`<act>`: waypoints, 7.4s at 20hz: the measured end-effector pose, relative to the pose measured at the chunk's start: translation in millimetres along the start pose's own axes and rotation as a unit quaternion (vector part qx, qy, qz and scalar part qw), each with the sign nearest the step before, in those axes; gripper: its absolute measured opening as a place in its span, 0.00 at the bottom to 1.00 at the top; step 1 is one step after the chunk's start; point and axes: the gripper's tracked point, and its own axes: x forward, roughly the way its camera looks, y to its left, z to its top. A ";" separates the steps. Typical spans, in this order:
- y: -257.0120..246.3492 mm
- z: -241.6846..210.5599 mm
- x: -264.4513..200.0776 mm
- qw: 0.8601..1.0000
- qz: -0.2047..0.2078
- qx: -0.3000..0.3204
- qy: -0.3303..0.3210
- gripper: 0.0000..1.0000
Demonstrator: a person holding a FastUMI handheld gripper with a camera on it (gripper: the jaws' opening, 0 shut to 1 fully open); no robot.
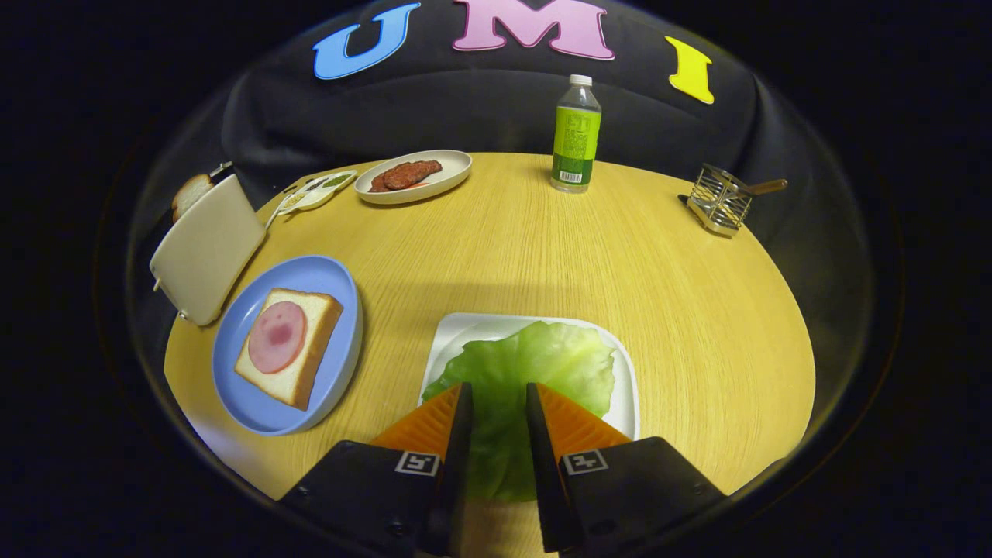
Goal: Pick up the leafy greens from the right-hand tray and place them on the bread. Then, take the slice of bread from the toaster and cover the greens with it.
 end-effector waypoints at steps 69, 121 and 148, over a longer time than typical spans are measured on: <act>269.3 162.8 -90.2 0.976 0.167 -0.075 -0.122 0.99; 431.0 256.5 -131.4 0.951 0.256 -0.076 -0.154 0.15; 234.3 117.5 -66.9 0.979 0.189 0.071 -0.037 0.15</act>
